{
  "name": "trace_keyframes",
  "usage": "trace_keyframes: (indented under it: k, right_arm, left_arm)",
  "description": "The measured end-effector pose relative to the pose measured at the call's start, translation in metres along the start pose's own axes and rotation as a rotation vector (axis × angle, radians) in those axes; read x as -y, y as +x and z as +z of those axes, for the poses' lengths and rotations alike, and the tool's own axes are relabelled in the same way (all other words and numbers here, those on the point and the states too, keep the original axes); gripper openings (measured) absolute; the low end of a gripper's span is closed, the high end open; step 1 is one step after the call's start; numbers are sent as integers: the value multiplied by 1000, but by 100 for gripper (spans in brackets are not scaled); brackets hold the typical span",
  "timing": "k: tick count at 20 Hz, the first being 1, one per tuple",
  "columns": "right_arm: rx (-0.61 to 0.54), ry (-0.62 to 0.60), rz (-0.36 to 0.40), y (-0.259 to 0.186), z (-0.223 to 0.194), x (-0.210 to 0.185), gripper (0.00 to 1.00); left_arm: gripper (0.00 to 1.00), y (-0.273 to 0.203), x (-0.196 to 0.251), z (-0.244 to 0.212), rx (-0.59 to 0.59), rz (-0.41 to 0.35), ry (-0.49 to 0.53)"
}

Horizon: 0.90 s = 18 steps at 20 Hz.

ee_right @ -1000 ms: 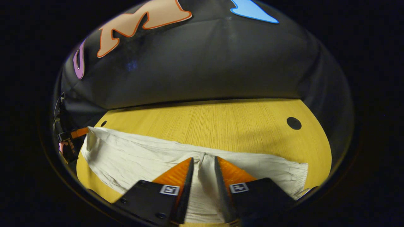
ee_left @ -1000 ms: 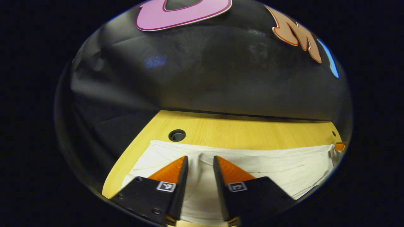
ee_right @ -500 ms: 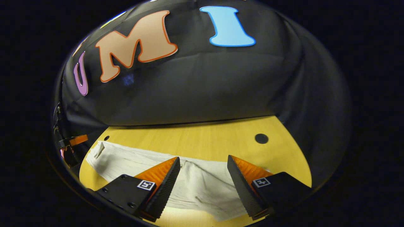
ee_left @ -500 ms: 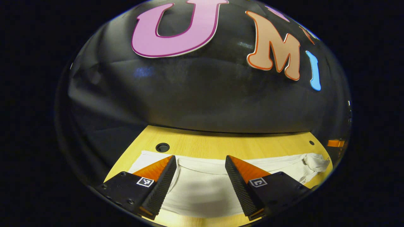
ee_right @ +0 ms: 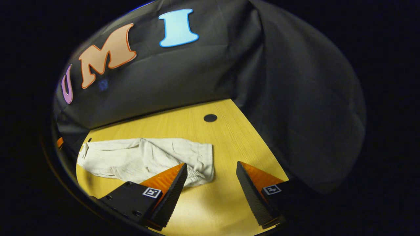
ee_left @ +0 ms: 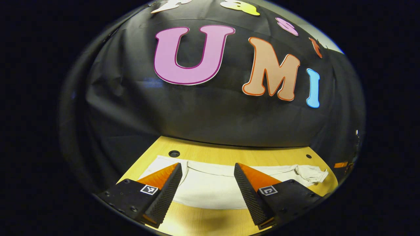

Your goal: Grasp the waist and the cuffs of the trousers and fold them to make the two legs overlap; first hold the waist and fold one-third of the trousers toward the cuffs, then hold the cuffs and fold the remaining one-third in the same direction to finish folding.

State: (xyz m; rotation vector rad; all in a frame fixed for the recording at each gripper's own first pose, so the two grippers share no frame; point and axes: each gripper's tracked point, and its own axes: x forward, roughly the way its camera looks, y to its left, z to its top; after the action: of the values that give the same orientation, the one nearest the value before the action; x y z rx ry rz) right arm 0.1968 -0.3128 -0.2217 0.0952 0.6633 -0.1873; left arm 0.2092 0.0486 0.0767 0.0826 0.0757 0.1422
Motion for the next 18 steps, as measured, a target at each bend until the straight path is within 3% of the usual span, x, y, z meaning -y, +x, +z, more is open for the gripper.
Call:
trace_keyframes:
  k: [2,5,6,7,9,10,13,14,16,18]
  right_arm:
    - [-38,12,8,0,-20,7,97]
    - [-96,40,28,11,-46,8,96]
    - [-106,67,51,15,-50,3,92]
    - [-113,90,69,21,-54,-3,96]
    - [-127,120,95,31,-58,-11,92]
    - [-131,132,109,36,-57,-16,96]
    - [-142,166,140,42,-60,-21,97]
    - [-147,184,147,45,-59,-21,92]
    - [-148,230,179,50,-57,-27,97]
    - [-138,266,200,54,-53,-31,92]
  left_arm:
    - [95,-21,7,3,22,13,-11]
    - [98,-48,15,-2,33,39,-11]
    - [95,-56,17,-4,33,52,-7]
    - [95,-64,16,-5,33,68,-4]
    - [95,-77,13,-8,32,107,-1]
    - [95,-83,10,-7,34,124,0]
    - [95,-97,1,-3,49,169,-15]
    - [95,-100,-1,-1,53,182,-20]
    - [95,-104,-5,3,61,200,-24]
    - [95,-106,-5,4,64,212,-22]
